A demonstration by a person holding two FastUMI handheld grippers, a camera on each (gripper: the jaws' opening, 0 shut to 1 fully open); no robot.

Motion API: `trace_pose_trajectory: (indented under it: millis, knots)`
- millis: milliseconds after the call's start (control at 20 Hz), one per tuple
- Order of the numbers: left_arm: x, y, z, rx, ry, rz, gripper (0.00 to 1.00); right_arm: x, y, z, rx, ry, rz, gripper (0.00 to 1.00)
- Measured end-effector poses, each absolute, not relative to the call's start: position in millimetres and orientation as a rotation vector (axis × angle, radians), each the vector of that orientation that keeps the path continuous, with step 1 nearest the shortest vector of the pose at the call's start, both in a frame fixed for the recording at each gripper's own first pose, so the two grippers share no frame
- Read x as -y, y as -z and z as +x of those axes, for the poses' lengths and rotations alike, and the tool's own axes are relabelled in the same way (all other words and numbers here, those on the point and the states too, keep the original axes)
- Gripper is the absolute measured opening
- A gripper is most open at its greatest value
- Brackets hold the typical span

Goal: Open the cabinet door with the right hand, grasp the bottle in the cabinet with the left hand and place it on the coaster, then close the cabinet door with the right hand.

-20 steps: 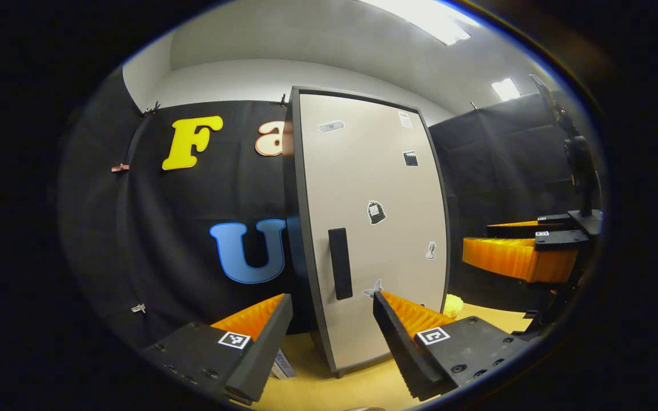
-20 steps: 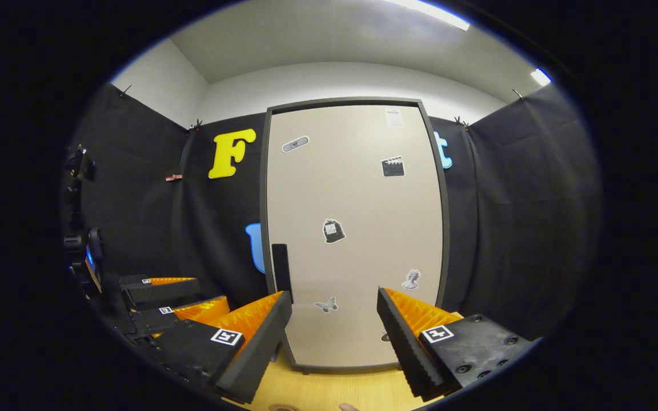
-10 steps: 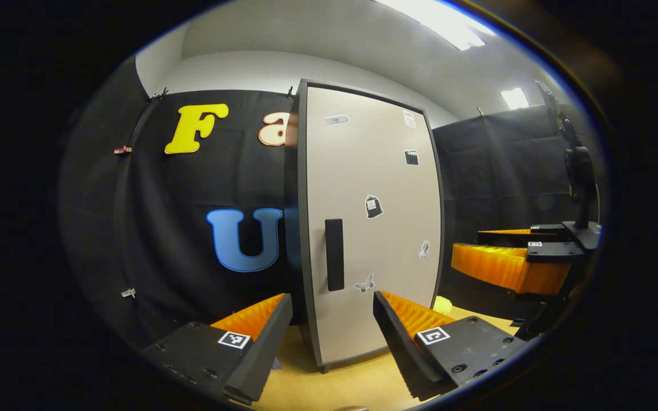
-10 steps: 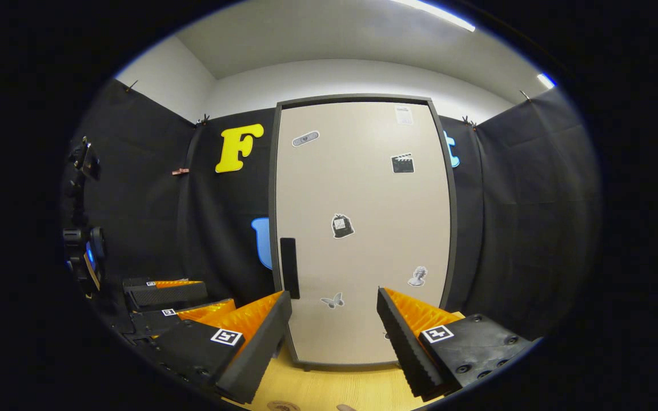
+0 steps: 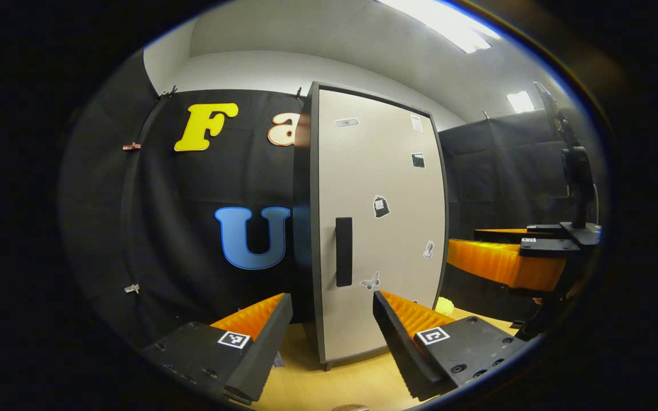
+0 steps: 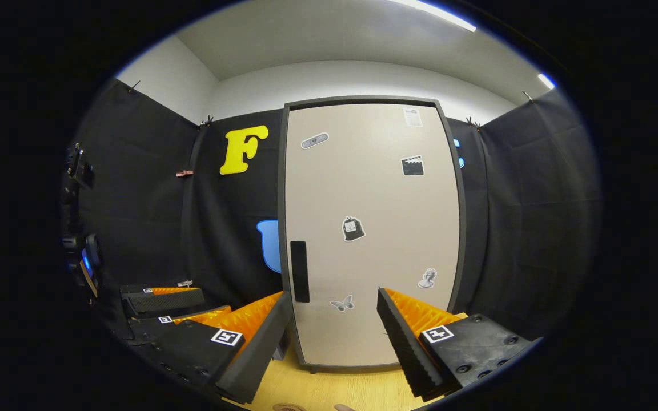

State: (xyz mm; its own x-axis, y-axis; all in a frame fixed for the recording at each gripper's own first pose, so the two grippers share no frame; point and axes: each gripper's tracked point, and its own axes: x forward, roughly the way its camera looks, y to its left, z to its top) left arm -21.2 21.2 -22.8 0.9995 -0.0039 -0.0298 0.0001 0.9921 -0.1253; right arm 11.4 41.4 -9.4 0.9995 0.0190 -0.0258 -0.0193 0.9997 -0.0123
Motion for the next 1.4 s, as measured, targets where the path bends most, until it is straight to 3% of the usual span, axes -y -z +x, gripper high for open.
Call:
trace_pose_trajectory:
  millis: [600,1050,1250,1400]
  knots:
    - [-62.7,40.5,-44.0,-0.048,-0.005,-0.094,0.90,-98.7,39.6,90.4,-0.055,-0.059,-0.052,0.98]
    - [-98.5,64.5,-41.9,-0.086,-0.032,-0.132,0.90,-109.7,76.0,168.0,-0.070,0.020,-0.113,0.95]
    - [-109.6,73.3,-40.6,-0.097,-0.047,-0.132,0.90,-105.2,84.7,185.9,-0.070,0.059,-0.109,0.89]
    - [-113.1,78.4,-39.6,-0.109,-0.045,-0.145,0.90,-97.0,81.6,195.2,-0.048,0.107,-0.094,0.74]
